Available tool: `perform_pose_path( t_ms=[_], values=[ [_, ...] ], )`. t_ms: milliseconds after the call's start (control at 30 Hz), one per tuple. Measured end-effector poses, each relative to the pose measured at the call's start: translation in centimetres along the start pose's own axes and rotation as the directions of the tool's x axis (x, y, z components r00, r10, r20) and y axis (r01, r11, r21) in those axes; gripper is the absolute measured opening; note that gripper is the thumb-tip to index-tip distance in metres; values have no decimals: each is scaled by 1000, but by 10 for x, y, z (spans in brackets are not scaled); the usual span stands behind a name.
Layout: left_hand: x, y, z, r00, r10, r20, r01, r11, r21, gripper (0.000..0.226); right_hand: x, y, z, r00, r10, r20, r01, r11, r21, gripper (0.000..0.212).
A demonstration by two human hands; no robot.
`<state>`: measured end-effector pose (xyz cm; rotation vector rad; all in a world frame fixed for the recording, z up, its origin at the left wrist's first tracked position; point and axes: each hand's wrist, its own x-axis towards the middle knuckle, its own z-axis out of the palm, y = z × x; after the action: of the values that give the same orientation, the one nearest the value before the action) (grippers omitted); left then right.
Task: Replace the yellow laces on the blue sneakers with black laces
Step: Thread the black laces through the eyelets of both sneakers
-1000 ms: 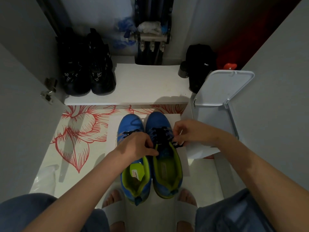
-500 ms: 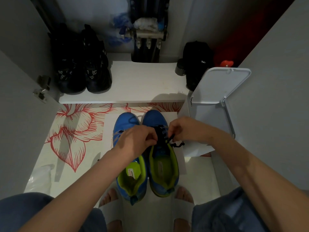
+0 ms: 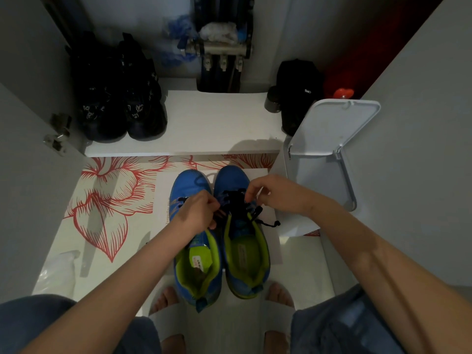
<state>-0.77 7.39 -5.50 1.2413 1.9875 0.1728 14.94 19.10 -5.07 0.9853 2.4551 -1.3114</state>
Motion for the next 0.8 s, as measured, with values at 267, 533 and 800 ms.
perform_pose_path(
  t_ms=[267,533,800],
  values=[
    [-3,4,-1,997,78,3,-76,977,-201,18,5,-1,3,1000,-28,8,28,998,-58,26],
    [-1,1,2,998,66,-7,-66,974,-216,7,-1,-1,-1,987,129,92,-135,989,64,18],
    [-4,0,-1,992,114,50,-104,982,-160,7,-1,-1,-2,973,183,138,-188,982,23,7]
  ],
)
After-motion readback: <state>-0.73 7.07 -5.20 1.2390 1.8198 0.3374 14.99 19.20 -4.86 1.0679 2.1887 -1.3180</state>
